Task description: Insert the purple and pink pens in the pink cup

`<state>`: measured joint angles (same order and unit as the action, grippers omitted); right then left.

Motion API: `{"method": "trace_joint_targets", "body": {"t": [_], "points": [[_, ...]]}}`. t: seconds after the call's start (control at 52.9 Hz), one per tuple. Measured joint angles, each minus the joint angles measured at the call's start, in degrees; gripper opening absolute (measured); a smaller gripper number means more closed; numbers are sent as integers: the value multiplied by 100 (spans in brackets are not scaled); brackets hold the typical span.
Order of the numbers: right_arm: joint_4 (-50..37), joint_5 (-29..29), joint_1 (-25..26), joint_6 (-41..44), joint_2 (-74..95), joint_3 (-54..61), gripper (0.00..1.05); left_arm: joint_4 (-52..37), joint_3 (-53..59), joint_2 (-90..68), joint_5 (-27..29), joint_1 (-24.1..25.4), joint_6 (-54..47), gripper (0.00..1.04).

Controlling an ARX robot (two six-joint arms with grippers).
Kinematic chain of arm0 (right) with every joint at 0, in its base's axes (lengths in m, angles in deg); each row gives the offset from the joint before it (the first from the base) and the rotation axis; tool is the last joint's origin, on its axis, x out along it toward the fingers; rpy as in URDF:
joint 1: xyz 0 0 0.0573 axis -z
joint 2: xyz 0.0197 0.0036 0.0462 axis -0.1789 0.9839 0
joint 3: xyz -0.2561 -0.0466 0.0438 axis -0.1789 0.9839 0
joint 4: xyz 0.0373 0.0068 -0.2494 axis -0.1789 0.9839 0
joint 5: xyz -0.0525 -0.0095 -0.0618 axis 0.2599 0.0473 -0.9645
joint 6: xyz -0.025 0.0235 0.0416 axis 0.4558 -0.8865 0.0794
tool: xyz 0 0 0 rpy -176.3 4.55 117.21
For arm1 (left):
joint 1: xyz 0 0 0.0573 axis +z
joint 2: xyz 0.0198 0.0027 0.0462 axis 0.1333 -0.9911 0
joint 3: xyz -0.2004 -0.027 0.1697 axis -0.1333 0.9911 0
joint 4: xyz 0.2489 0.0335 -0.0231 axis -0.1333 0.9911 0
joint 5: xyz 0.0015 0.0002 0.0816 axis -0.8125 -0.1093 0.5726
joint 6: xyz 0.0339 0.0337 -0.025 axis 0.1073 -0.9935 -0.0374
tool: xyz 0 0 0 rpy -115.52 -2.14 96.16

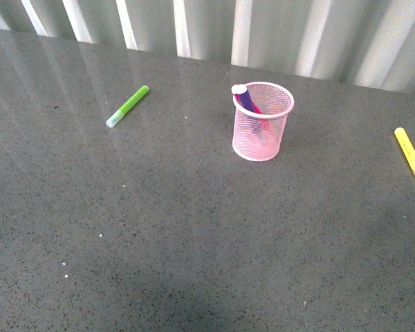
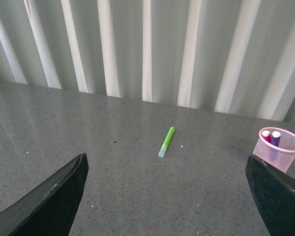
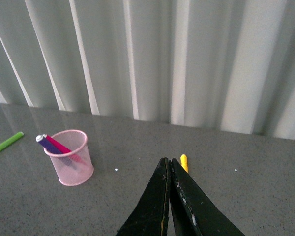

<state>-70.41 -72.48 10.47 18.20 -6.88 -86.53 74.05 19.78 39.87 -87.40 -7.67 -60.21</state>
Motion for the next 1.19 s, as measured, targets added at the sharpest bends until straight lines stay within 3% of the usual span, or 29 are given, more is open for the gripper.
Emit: {"method": "trace_joint_targets", "body": {"t": [0.34,0.53,0.643,0.832,1.192], "points": [[74,-4,0,-2,-243,-4,3,0,0,7,2,0,0,98],[74,-4,0,0,-243,-4,47,0,0,7,0,0,0,98],[74,-4,0,0,-243,-4,63,0,0,7,2,0,0,98],[74,-7,0,-2,-243,-4,98,0,0,7,0,0,0,98],[74,-4,0,-4,-243,-4,98,0,0,7,0,0,0,98]]}}
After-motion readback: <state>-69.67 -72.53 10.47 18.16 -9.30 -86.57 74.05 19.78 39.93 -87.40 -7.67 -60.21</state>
